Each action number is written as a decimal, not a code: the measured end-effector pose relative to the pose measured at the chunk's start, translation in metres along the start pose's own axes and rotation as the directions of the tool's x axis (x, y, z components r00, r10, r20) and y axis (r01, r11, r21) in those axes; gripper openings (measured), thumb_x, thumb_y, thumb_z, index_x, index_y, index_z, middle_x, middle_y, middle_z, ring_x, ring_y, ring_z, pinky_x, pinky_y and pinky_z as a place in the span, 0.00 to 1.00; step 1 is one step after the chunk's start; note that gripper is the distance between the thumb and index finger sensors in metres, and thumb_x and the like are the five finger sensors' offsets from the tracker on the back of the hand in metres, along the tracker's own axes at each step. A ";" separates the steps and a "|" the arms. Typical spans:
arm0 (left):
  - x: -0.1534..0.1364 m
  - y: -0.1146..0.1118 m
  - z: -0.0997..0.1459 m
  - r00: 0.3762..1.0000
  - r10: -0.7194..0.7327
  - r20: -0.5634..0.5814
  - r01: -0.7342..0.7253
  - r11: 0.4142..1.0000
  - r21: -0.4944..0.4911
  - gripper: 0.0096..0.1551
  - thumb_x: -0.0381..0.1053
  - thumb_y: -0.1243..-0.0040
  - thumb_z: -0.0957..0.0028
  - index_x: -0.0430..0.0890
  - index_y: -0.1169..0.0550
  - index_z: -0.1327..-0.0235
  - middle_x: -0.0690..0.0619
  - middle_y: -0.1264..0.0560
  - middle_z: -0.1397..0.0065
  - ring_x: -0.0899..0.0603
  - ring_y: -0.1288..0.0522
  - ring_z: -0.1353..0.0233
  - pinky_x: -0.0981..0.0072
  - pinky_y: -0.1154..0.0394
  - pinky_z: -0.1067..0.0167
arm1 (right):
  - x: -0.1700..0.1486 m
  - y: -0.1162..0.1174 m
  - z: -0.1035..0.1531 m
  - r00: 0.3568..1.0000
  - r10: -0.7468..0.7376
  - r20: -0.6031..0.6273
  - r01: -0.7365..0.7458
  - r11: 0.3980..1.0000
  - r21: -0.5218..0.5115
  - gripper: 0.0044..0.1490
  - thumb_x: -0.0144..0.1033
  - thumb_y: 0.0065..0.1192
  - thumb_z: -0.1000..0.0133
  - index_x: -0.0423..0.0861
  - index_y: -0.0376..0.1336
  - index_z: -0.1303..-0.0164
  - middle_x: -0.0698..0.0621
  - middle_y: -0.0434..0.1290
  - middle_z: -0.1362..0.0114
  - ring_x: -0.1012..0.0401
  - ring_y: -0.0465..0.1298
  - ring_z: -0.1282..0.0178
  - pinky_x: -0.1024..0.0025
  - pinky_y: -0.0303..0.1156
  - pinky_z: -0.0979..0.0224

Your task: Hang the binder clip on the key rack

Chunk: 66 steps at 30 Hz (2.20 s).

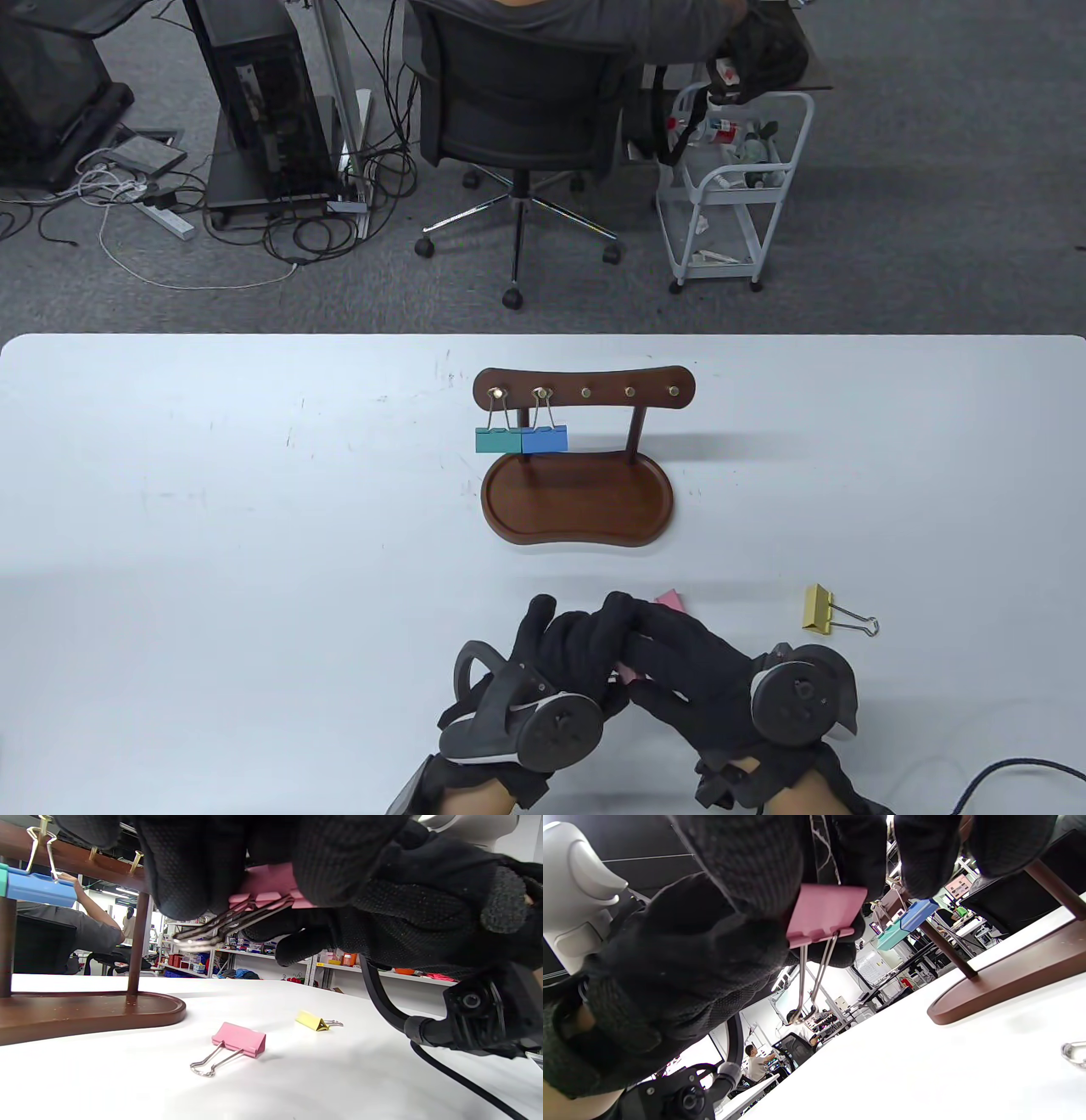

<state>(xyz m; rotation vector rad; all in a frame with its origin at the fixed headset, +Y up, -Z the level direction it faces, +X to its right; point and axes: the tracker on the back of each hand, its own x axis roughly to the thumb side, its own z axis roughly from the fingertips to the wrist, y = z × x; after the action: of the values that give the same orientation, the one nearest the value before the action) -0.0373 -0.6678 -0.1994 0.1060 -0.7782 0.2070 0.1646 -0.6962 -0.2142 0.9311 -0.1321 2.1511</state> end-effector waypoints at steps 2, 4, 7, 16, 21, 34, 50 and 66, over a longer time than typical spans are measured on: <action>0.000 0.000 0.000 1.000 0.005 0.004 -0.005 1.000 0.000 0.57 0.51 0.32 0.46 0.26 0.48 0.17 0.33 0.27 0.23 0.27 0.24 0.27 0.18 0.42 0.28 | 0.000 0.000 0.000 1.000 0.003 0.006 -0.003 1.000 -0.003 0.39 0.40 0.67 0.44 0.42 0.65 0.21 0.30 0.63 0.18 0.29 0.65 0.25 0.28 0.63 0.32; 0.000 0.000 0.000 1.000 0.007 0.005 -0.007 1.000 -0.001 0.57 0.51 0.32 0.46 0.26 0.48 0.16 0.33 0.27 0.23 0.26 0.24 0.27 0.18 0.42 0.28 | 0.000 0.000 0.000 1.000 0.009 0.010 -0.009 1.000 -0.001 0.39 0.40 0.67 0.45 0.43 0.65 0.21 0.30 0.63 0.18 0.30 0.65 0.25 0.28 0.63 0.32; -0.001 0.001 0.001 1.000 0.003 0.008 -0.003 1.000 0.004 0.57 0.51 0.32 0.45 0.27 0.48 0.16 0.33 0.28 0.22 0.26 0.24 0.26 0.18 0.42 0.28 | 0.000 -0.001 0.000 1.000 0.020 0.016 -0.020 1.000 0.008 0.40 0.39 0.67 0.45 0.43 0.64 0.20 0.29 0.63 0.19 0.30 0.64 0.25 0.28 0.62 0.32; 0.001 0.001 0.000 1.000 -0.009 0.014 0.009 1.000 0.014 0.56 0.50 0.32 0.46 0.29 0.47 0.15 0.34 0.28 0.21 0.27 0.25 0.25 0.18 0.42 0.28 | 0.002 -0.004 0.000 0.996 0.071 0.046 -0.070 0.997 -0.024 0.40 0.40 0.70 0.47 0.40 0.67 0.23 0.28 0.64 0.21 0.32 0.65 0.26 0.28 0.63 0.32; -0.001 0.000 0.001 0.998 -0.056 -0.027 0.057 0.998 0.039 0.54 0.53 0.32 0.44 0.31 0.45 0.15 0.34 0.28 0.21 0.26 0.25 0.25 0.18 0.42 0.28 | 0.001 -0.007 0.001 0.991 0.129 0.024 -0.127 0.988 -0.086 0.40 0.41 0.73 0.48 0.39 0.69 0.27 0.30 0.67 0.22 0.33 0.67 0.27 0.29 0.64 0.32; -0.026 -0.006 0.005 0.958 -0.081 -0.275 0.094 0.995 0.034 0.51 0.54 0.35 0.41 0.32 0.43 0.14 0.34 0.27 0.22 0.25 0.25 0.26 0.18 0.43 0.29 | -0.002 -0.021 0.002 0.976 0.202 -0.086 -0.217 0.947 -0.238 0.40 0.46 0.74 0.50 0.40 0.72 0.29 0.30 0.72 0.26 0.34 0.71 0.32 0.31 0.67 0.34; -0.046 -0.018 0.006 0.909 -0.069 -0.412 0.059 0.998 -0.037 0.50 0.55 0.36 0.41 0.31 0.41 0.15 0.33 0.26 0.23 0.25 0.24 0.27 0.17 0.43 0.30 | -0.004 -0.048 -0.017 0.949 0.208 -0.237 -0.284 0.890 -0.357 0.40 0.47 0.76 0.50 0.36 0.73 0.33 0.28 0.75 0.30 0.33 0.75 0.36 0.32 0.70 0.36; -0.058 -0.031 0.004 0.888 -0.059 -0.455 0.001 0.992 -0.127 0.49 0.55 0.36 0.40 0.31 0.41 0.15 0.33 0.26 0.23 0.25 0.25 0.27 0.17 0.44 0.30 | 0.022 -0.068 -0.083 0.942 0.153 -0.300 -0.297 0.797 -0.525 0.43 0.45 0.73 0.47 0.36 0.66 0.24 0.31 0.70 0.24 0.34 0.71 0.31 0.35 0.68 0.34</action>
<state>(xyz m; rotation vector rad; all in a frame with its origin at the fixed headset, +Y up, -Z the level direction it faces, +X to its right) -0.0734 -0.7068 -0.2375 -0.0498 -0.3136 0.1453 0.1546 -0.6046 -0.2738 0.3086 -0.7536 2.2251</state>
